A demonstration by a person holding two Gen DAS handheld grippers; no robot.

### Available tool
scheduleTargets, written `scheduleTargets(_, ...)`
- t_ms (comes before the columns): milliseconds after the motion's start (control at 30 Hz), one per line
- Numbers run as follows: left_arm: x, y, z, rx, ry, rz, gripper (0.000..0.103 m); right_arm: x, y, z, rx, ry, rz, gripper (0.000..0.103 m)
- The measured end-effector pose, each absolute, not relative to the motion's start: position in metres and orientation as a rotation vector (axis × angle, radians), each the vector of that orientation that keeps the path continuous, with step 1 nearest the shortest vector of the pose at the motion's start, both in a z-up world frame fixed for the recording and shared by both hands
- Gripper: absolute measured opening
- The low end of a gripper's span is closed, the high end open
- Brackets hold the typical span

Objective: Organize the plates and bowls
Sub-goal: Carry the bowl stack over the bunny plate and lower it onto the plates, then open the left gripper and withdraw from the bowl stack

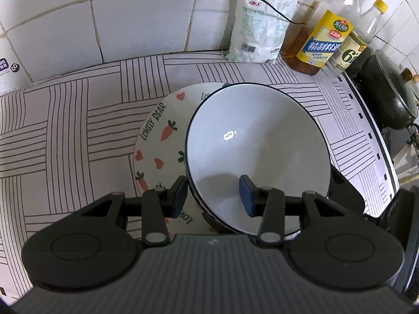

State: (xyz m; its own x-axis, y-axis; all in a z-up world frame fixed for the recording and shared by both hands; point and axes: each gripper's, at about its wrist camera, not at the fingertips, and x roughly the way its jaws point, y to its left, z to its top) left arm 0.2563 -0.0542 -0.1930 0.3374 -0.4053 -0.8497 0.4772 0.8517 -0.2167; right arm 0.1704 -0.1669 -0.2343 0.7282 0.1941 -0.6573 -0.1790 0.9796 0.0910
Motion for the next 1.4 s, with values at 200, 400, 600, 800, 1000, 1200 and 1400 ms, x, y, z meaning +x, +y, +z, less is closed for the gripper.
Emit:
scheduleTargets(200, 0.254, -0.055, -0.194, 0.062, 1.055, -0.565, 0.042, 0.185, -0.166, -0.229, 0.054, 0.822, 0.172, 0.096)
scheduleTargets(400, 0.247, -0.052, -0.185, 0.043, 1.044, -0.551, 0.042, 0.185, -0.159, -0.223, 0.041, 0.891, 0.124, 0.096)
scheduleTargets(600, 0.235, -0.047, -0.166, 0.047, 1.011, -0.528, 0.043, 0.169, -0.157, -0.212, 0.005, 0.892, 0.125, 0.097)
scheduleTargets(800, 0.219, -0.037, -0.148, 0.048, 0.991, -0.548, 0.045, 0.151, -0.164, -0.196, 0.073, 0.871, 0.101, 0.097)
scheduleTargets(1000, 0.193, -0.026, -0.135, 0.086, 0.965, -0.534, 0.047, 0.130, -0.160, -0.174, 0.044, 0.874, 0.075, 0.097)
scheduleTargets(1200, 0.158, -0.019, -0.123, 0.099, 0.935, -0.516, 0.049, 0.106, -0.166, -0.148, 0.025, 0.835, 0.000, 0.097)
scheduleTargets(1400, 0.120, -0.004, -0.103, 0.092, 0.910, -0.477, 0.055, 0.076, -0.172, -0.125, 0.002, 0.846, -0.044, 0.097)
